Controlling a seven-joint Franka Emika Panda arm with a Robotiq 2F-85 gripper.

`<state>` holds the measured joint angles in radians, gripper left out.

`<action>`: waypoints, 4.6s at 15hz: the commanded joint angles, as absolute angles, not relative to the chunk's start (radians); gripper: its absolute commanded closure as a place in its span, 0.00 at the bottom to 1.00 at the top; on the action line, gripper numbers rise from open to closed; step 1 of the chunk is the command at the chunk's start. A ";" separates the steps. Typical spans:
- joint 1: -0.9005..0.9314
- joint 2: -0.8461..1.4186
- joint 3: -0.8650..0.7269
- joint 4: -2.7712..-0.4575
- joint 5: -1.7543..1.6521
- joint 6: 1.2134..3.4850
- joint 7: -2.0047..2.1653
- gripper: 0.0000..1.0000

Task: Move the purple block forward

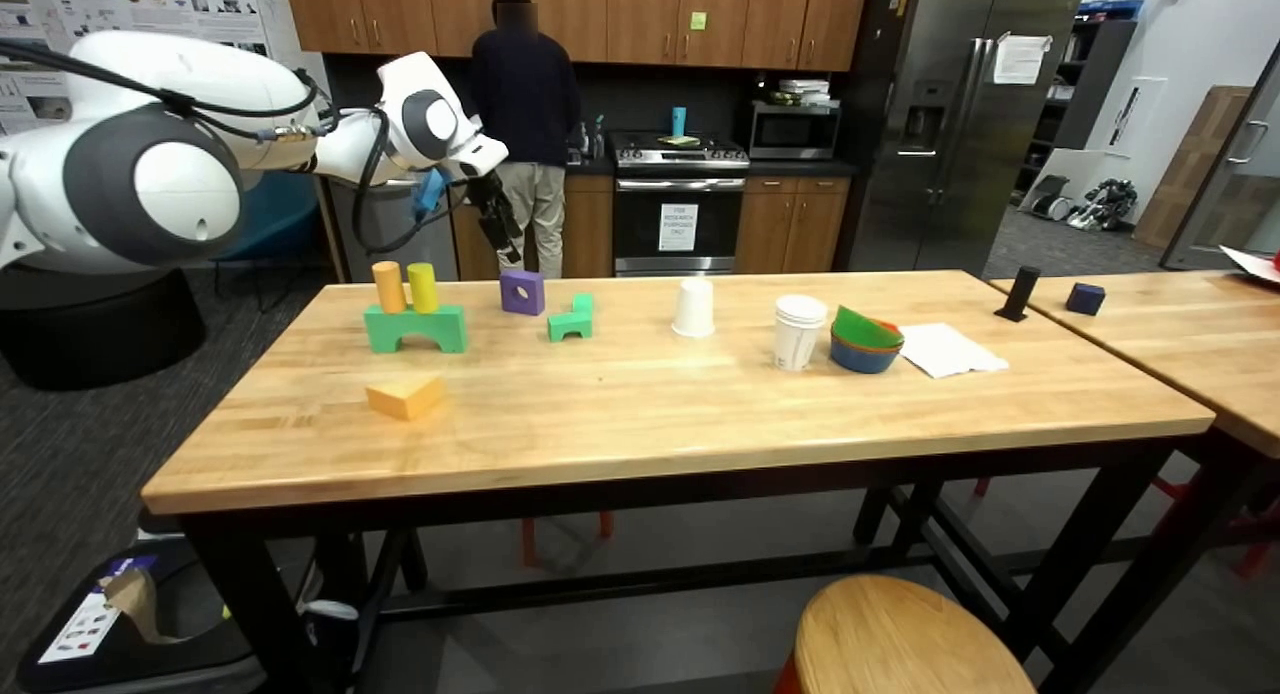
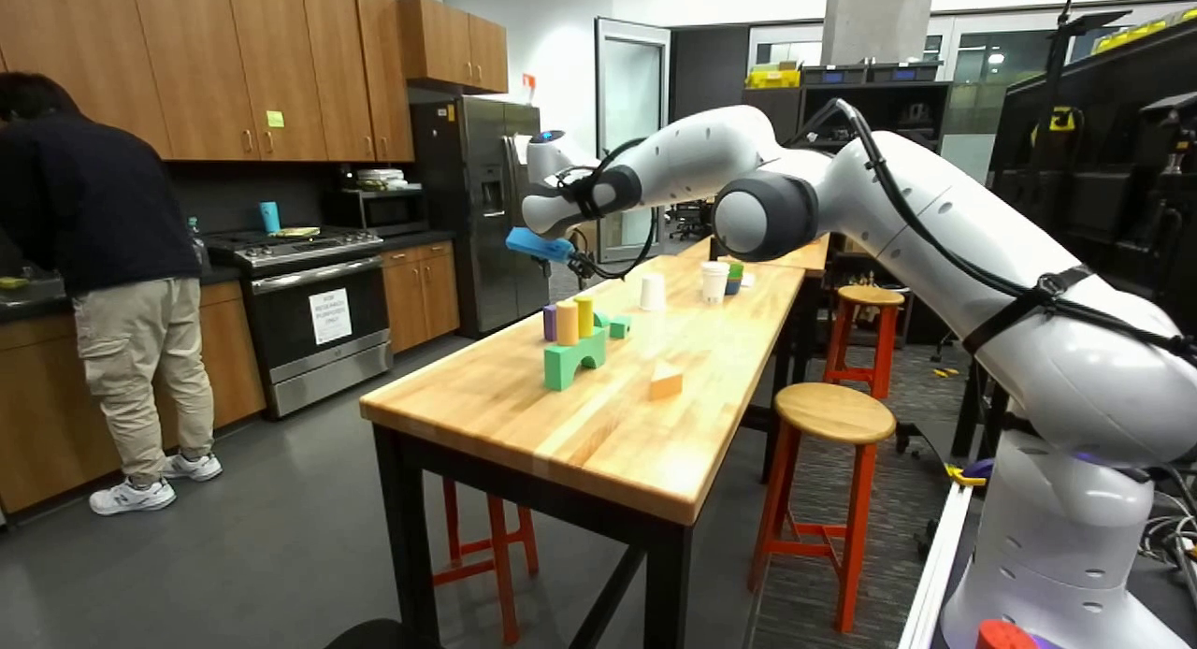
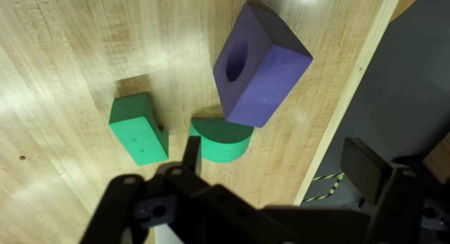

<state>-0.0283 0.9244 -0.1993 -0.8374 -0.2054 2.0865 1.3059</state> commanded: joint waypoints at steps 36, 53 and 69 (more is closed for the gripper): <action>-0.059 1.050 -0.174 -0.674 -0.145 1.994 1.317 0.00; -0.064 1.127 -0.179 -0.570 -0.140 1.999 1.352 0.11; -0.070 1.128 -0.177 -0.540 -0.141 2.005 1.338 1.00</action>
